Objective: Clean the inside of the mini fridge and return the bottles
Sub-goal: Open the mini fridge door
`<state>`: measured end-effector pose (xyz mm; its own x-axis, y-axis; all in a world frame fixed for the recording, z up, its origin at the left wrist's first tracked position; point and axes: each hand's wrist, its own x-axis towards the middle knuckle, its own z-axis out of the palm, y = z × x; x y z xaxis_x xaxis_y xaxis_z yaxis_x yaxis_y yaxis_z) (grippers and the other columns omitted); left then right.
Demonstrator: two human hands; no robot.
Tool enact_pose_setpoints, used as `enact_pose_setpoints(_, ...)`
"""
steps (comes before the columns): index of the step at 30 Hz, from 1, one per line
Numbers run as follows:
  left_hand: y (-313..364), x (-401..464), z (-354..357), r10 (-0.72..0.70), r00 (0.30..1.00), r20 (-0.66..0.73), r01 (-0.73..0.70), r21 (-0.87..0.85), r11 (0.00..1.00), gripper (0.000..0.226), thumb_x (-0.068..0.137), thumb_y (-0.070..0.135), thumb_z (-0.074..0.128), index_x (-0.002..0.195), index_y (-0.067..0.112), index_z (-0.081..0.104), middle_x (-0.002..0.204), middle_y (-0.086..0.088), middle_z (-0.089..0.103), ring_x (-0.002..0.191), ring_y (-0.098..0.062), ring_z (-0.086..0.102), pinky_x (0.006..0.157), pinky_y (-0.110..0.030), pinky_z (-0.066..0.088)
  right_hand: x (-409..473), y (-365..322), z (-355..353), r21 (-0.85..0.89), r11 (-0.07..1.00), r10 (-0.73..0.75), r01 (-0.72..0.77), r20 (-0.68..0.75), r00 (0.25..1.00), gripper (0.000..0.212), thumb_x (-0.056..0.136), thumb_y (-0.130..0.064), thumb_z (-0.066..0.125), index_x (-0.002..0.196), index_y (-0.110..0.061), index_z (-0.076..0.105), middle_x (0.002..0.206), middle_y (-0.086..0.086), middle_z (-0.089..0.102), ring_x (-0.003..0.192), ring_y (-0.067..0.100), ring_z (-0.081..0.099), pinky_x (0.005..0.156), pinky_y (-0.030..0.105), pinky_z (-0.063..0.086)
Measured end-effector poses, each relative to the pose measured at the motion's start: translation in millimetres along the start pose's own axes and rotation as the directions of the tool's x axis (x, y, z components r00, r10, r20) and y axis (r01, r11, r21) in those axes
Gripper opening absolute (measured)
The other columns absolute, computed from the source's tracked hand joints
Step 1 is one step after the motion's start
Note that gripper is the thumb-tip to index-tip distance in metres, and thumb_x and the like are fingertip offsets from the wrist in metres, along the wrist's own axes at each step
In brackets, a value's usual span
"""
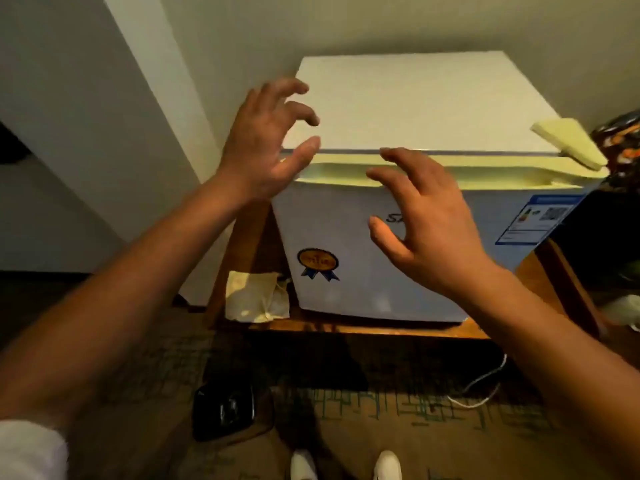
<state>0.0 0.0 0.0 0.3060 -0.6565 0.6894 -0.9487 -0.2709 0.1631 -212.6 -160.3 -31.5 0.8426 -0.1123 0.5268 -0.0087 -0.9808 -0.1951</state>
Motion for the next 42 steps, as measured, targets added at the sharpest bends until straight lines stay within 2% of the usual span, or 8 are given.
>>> enact_pose_setpoints(4, -29, 57, 23, -0.071, 0.899, 0.433, 0.018, 0.125, 0.992, 0.051, 0.096, 0.061, 0.039, 0.136, 0.033, 0.053, 0.162, -0.005, 0.03, 0.152, -0.031, 0.019, 0.121, -0.051, 0.022, 35, 1, 25, -0.148, 0.989, 0.032, -0.014, 0.118, 0.993, 0.069, 0.094, -0.051, 0.049, 0.152, -0.017, 0.032, 0.162, 0.012, 0.025, 0.15, 0.034, 0.022, 0.119, 0.051, 0.024)
enact_pose_setpoints(7, -46, 70, 46, -0.131, 0.807, 0.576, 0.028, 0.185, 0.982, 0.056, 0.097, 0.065, 0.034, 0.146, 0.039, 0.042, 0.167, -0.002, 0.019, 0.155, -0.028, 0.006, 0.123, -0.053, 0.016, 43, 3, 43, -0.209, 0.978, 0.043, -0.02, 0.107, 0.993, 0.069, 0.093, -0.054, 0.047, 0.15, -0.016, 0.036, 0.156, 0.011, 0.037, 0.144, 0.032, 0.032, 0.118, 0.049, 0.024)
enact_pose_setpoints(10, -53, 72, 55, -0.206, 0.739, 0.642, 0.134, 0.16, 0.978, 0.061, 0.097, 0.068, 0.032, 0.152, 0.042, 0.03, 0.168, 0.0, 0.012, 0.156, -0.026, 0.0, 0.124, -0.053, 0.009, 41, 5, 51, -0.229, 0.973, 0.024, -0.013, 0.047, 0.999, 0.066, 0.093, -0.053, 0.047, 0.147, -0.017, 0.04, 0.15, 0.008, 0.046, 0.14, 0.031, 0.038, 0.116, 0.047, 0.026)
enact_pose_setpoints(17, -54, 62, 59, -0.232, 0.745, 0.625, 0.181, 0.145, 0.973, 0.062, 0.097, 0.068, 0.031, 0.153, 0.043, 0.026, 0.167, 0.002, 0.016, 0.155, -0.022, 0.012, 0.123, -0.053, 0.014, 44, 6, 57, -0.179, 0.983, 0.034, -0.045, -0.067, 0.997, 0.055, 0.089, -0.047, 0.062, 0.137, -0.022, 0.053, 0.133, 0.005, 0.058, 0.123, 0.031, 0.049, 0.103, 0.045, 0.035)
enact_pose_setpoints(25, -51, 63, 59, -0.259, 0.737, 0.624, 0.231, 0.128, 0.965, 0.06, 0.097, 0.067, 0.034, 0.152, 0.045, 0.028, 0.167, 0.005, 0.016, 0.154, -0.021, 0.012, 0.122, -0.054, 0.014, 54, 4, 53, -0.11, 0.984, 0.139, -0.139, -0.011, 0.99, 0.058, 0.084, -0.047, 0.071, 0.135, -0.025, 0.057, 0.128, 0.006, 0.06, 0.122, 0.029, 0.05, 0.106, 0.044, 0.032)
enact_pose_setpoints(34, -59, 63, 63, -0.252, 0.734, 0.63, 0.209, 0.143, 0.967, 0.061, 0.096, 0.071, 0.029, 0.152, 0.047, 0.024, 0.168, 0.007, 0.013, 0.155, -0.021, 0.011, 0.122, -0.055, 0.015, 48, 9, 51, -0.128, 0.99, 0.051, -0.051, -0.002, 0.999, 0.058, 0.084, -0.051, 0.069, 0.135, -0.027, 0.055, 0.126, 0.003, 0.06, 0.118, 0.026, 0.051, 0.101, 0.041, 0.036)
enact_pose_setpoints(39, -60, 67, 63, -0.214, 0.732, 0.647, 0.145, 0.159, 0.977, 0.062, 0.098, 0.067, 0.026, 0.154, 0.041, 0.023, 0.167, 0.0, 0.015, 0.154, -0.022, 0.012, 0.123, -0.054, 0.014, 14, 5, 31, -0.065, 0.994, -0.081, 0.084, 0.058, 0.995, 0.061, 0.086, -0.058, 0.062, 0.14, -0.031, 0.051, 0.13, -0.002, 0.057, 0.122, 0.022, 0.048, 0.105, 0.039, 0.035)
enact_pose_setpoints(42, -58, 65, 63, -0.207, 0.74, 0.64, 0.131, 0.165, 0.978, 0.062, 0.099, 0.064, 0.026, 0.155, 0.039, 0.022, 0.167, -0.002, 0.015, 0.154, -0.023, 0.012, 0.122, -0.05, 0.013, -5, -1, 11, 0.085, 0.995, -0.066, 0.059, 0.083, 0.994, 0.054, 0.093, -0.065, 0.046, 0.137, -0.034, 0.055, 0.127, -0.009, 0.057, 0.122, 0.014, 0.046, 0.105, 0.034, 0.034)
